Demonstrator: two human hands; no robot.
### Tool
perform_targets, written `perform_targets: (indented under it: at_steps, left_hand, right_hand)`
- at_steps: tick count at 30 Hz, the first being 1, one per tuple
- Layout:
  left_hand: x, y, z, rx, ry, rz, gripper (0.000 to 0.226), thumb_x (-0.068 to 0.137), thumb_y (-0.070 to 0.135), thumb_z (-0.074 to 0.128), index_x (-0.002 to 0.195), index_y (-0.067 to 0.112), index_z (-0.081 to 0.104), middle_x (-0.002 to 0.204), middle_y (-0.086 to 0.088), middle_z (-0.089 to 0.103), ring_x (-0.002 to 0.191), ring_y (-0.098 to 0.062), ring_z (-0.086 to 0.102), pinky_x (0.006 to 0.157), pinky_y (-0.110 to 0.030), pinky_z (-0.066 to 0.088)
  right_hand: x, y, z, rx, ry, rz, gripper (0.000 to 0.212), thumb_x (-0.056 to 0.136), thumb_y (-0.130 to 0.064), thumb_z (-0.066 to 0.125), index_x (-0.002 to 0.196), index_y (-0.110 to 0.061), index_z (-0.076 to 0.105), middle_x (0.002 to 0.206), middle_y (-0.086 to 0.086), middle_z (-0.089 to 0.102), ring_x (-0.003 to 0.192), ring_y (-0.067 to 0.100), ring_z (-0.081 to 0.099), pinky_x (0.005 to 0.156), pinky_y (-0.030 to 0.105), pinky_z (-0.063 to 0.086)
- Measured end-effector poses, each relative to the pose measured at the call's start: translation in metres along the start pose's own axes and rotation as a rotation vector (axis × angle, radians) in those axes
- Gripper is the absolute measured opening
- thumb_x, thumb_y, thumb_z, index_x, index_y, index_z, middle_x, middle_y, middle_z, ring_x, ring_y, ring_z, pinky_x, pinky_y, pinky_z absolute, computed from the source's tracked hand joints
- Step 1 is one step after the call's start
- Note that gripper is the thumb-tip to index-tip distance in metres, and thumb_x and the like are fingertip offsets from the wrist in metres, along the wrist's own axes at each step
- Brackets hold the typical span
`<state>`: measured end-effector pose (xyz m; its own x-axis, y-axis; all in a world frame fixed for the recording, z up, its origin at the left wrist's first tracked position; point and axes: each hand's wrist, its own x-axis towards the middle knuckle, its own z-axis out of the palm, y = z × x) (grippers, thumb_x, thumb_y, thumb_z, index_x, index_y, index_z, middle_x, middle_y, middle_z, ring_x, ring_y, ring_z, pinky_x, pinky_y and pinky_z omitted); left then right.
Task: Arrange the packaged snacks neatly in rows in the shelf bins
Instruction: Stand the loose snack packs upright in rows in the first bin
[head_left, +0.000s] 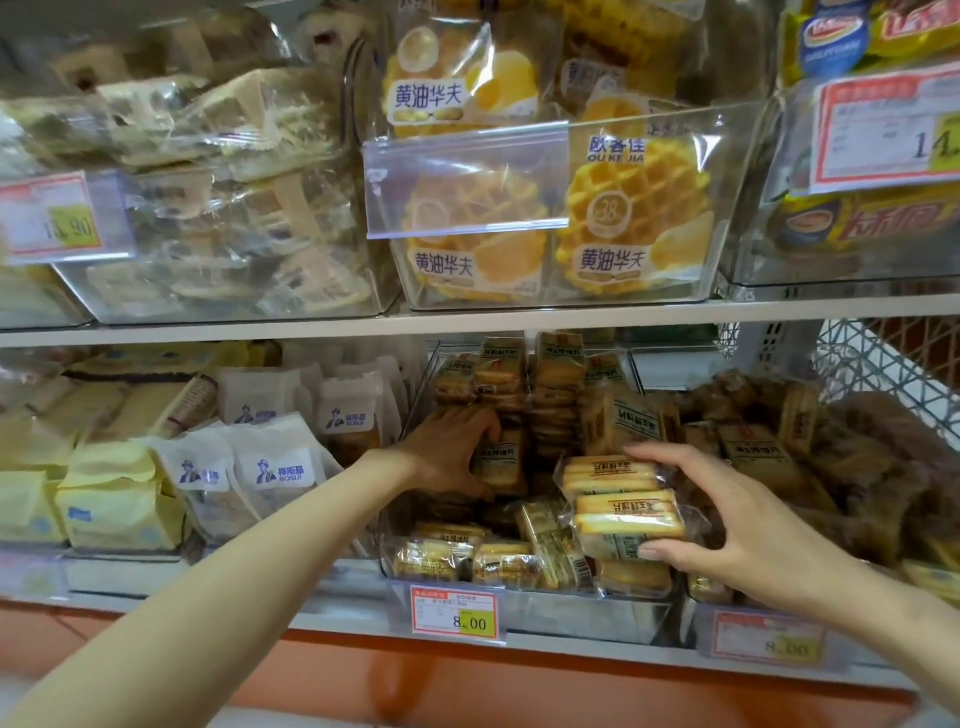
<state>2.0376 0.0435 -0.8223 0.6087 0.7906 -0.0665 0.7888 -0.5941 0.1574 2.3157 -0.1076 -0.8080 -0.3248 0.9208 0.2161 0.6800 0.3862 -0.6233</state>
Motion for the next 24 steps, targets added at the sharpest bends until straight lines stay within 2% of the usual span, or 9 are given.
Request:
perform_targets:
  at_steps: [4,7,9,15,18,21,24]
  left_hand:
    - [0.004,0.006,-0.001,-0.016,0.016,0.035,0.056,0.068,0.044,0.073,0.110,0.032,0.038,0.128,0.005,0.042,0.117,-0.015,0.037,0.101,-0.035,0.031]
    - [0.012,0.015,0.005,0.004,-0.003,0.070,0.054,0.071,0.042,0.073,0.112,0.027,0.042,0.124,0.003,0.046,0.112,-0.017,0.040,0.091,-0.031,0.033]
    - [0.015,0.017,0.007,0.068,-0.047,0.082,0.053,0.072,0.041,0.073,0.114,0.024,0.044,0.124,0.001,0.046,0.113,-0.018,0.040,0.089,-0.030,0.031]
    - [0.010,0.006,-0.005,0.017,-0.169,0.029,0.052,0.075,0.038,0.072,0.118,0.027,0.046,0.130,0.003,0.044,0.119,-0.018,0.034,0.098,-0.032,0.023]
    - [0.008,0.010,-0.008,0.016,-0.188,0.001,0.052,0.076,0.035,0.071,0.120,0.025,0.045,0.132,0.000,0.043,0.122,-0.019,0.032,0.100,-0.035,0.021]
    - [0.009,0.010,-0.008,0.030,-0.225,-0.011,0.055,0.075,0.037,0.070,0.121,0.028,0.042,0.133,0.000,0.042,0.126,-0.022,0.029,0.104,-0.040,0.019]
    - [0.009,0.010,-0.005,0.144,-0.202,0.035,0.060,0.075,0.039,0.067,0.128,0.031,0.040,0.139,0.000,0.038,0.132,-0.024,0.021,0.110,-0.046,0.014]
  right_hand:
    - [0.000,-0.002,0.000,-0.003,0.005,0.000,0.073,0.071,-0.046,0.072,0.120,-0.067,0.022,0.120,-0.039,0.038,0.113,-0.017,0.039,0.082,0.002,0.040]
    - [0.001,-0.003,-0.001,-0.004,0.003,0.000,0.073,0.071,-0.046,0.072,0.120,-0.067,0.022,0.118,-0.039,0.040,0.113,-0.018,0.039,0.081,0.002,0.040]
    - [0.001,-0.005,-0.001,0.004,0.006,-0.003,0.072,0.069,-0.049,0.071,0.120,-0.067,0.023,0.118,-0.041,0.041,0.113,-0.017,0.039,0.081,0.002,0.040]
    - [0.002,-0.007,-0.001,0.018,0.000,-0.010,0.067,0.062,-0.074,0.057,0.121,-0.068,0.025,0.122,-0.049,0.033,0.113,-0.017,0.041,0.080,0.006,0.042]
    - [0.002,-0.006,-0.001,0.010,-0.006,-0.008,0.075,0.055,-0.088,0.048,0.123,-0.067,0.025,0.123,-0.047,0.034,0.113,-0.015,0.043,0.080,0.010,0.044]
    - [0.002,-0.005,-0.001,0.020,-0.009,-0.009,0.076,0.054,-0.087,0.050,0.123,-0.066,0.026,0.122,-0.047,0.035,0.113,-0.014,0.044,0.081,0.012,0.045]
    - [0.001,-0.007,-0.001,0.031,-0.009,-0.006,0.069,0.061,-0.072,0.061,0.120,-0.069,0.025,0.120,-0.049,0.033,0.113,-0.016,0.042,0.081,0.010,0.044]
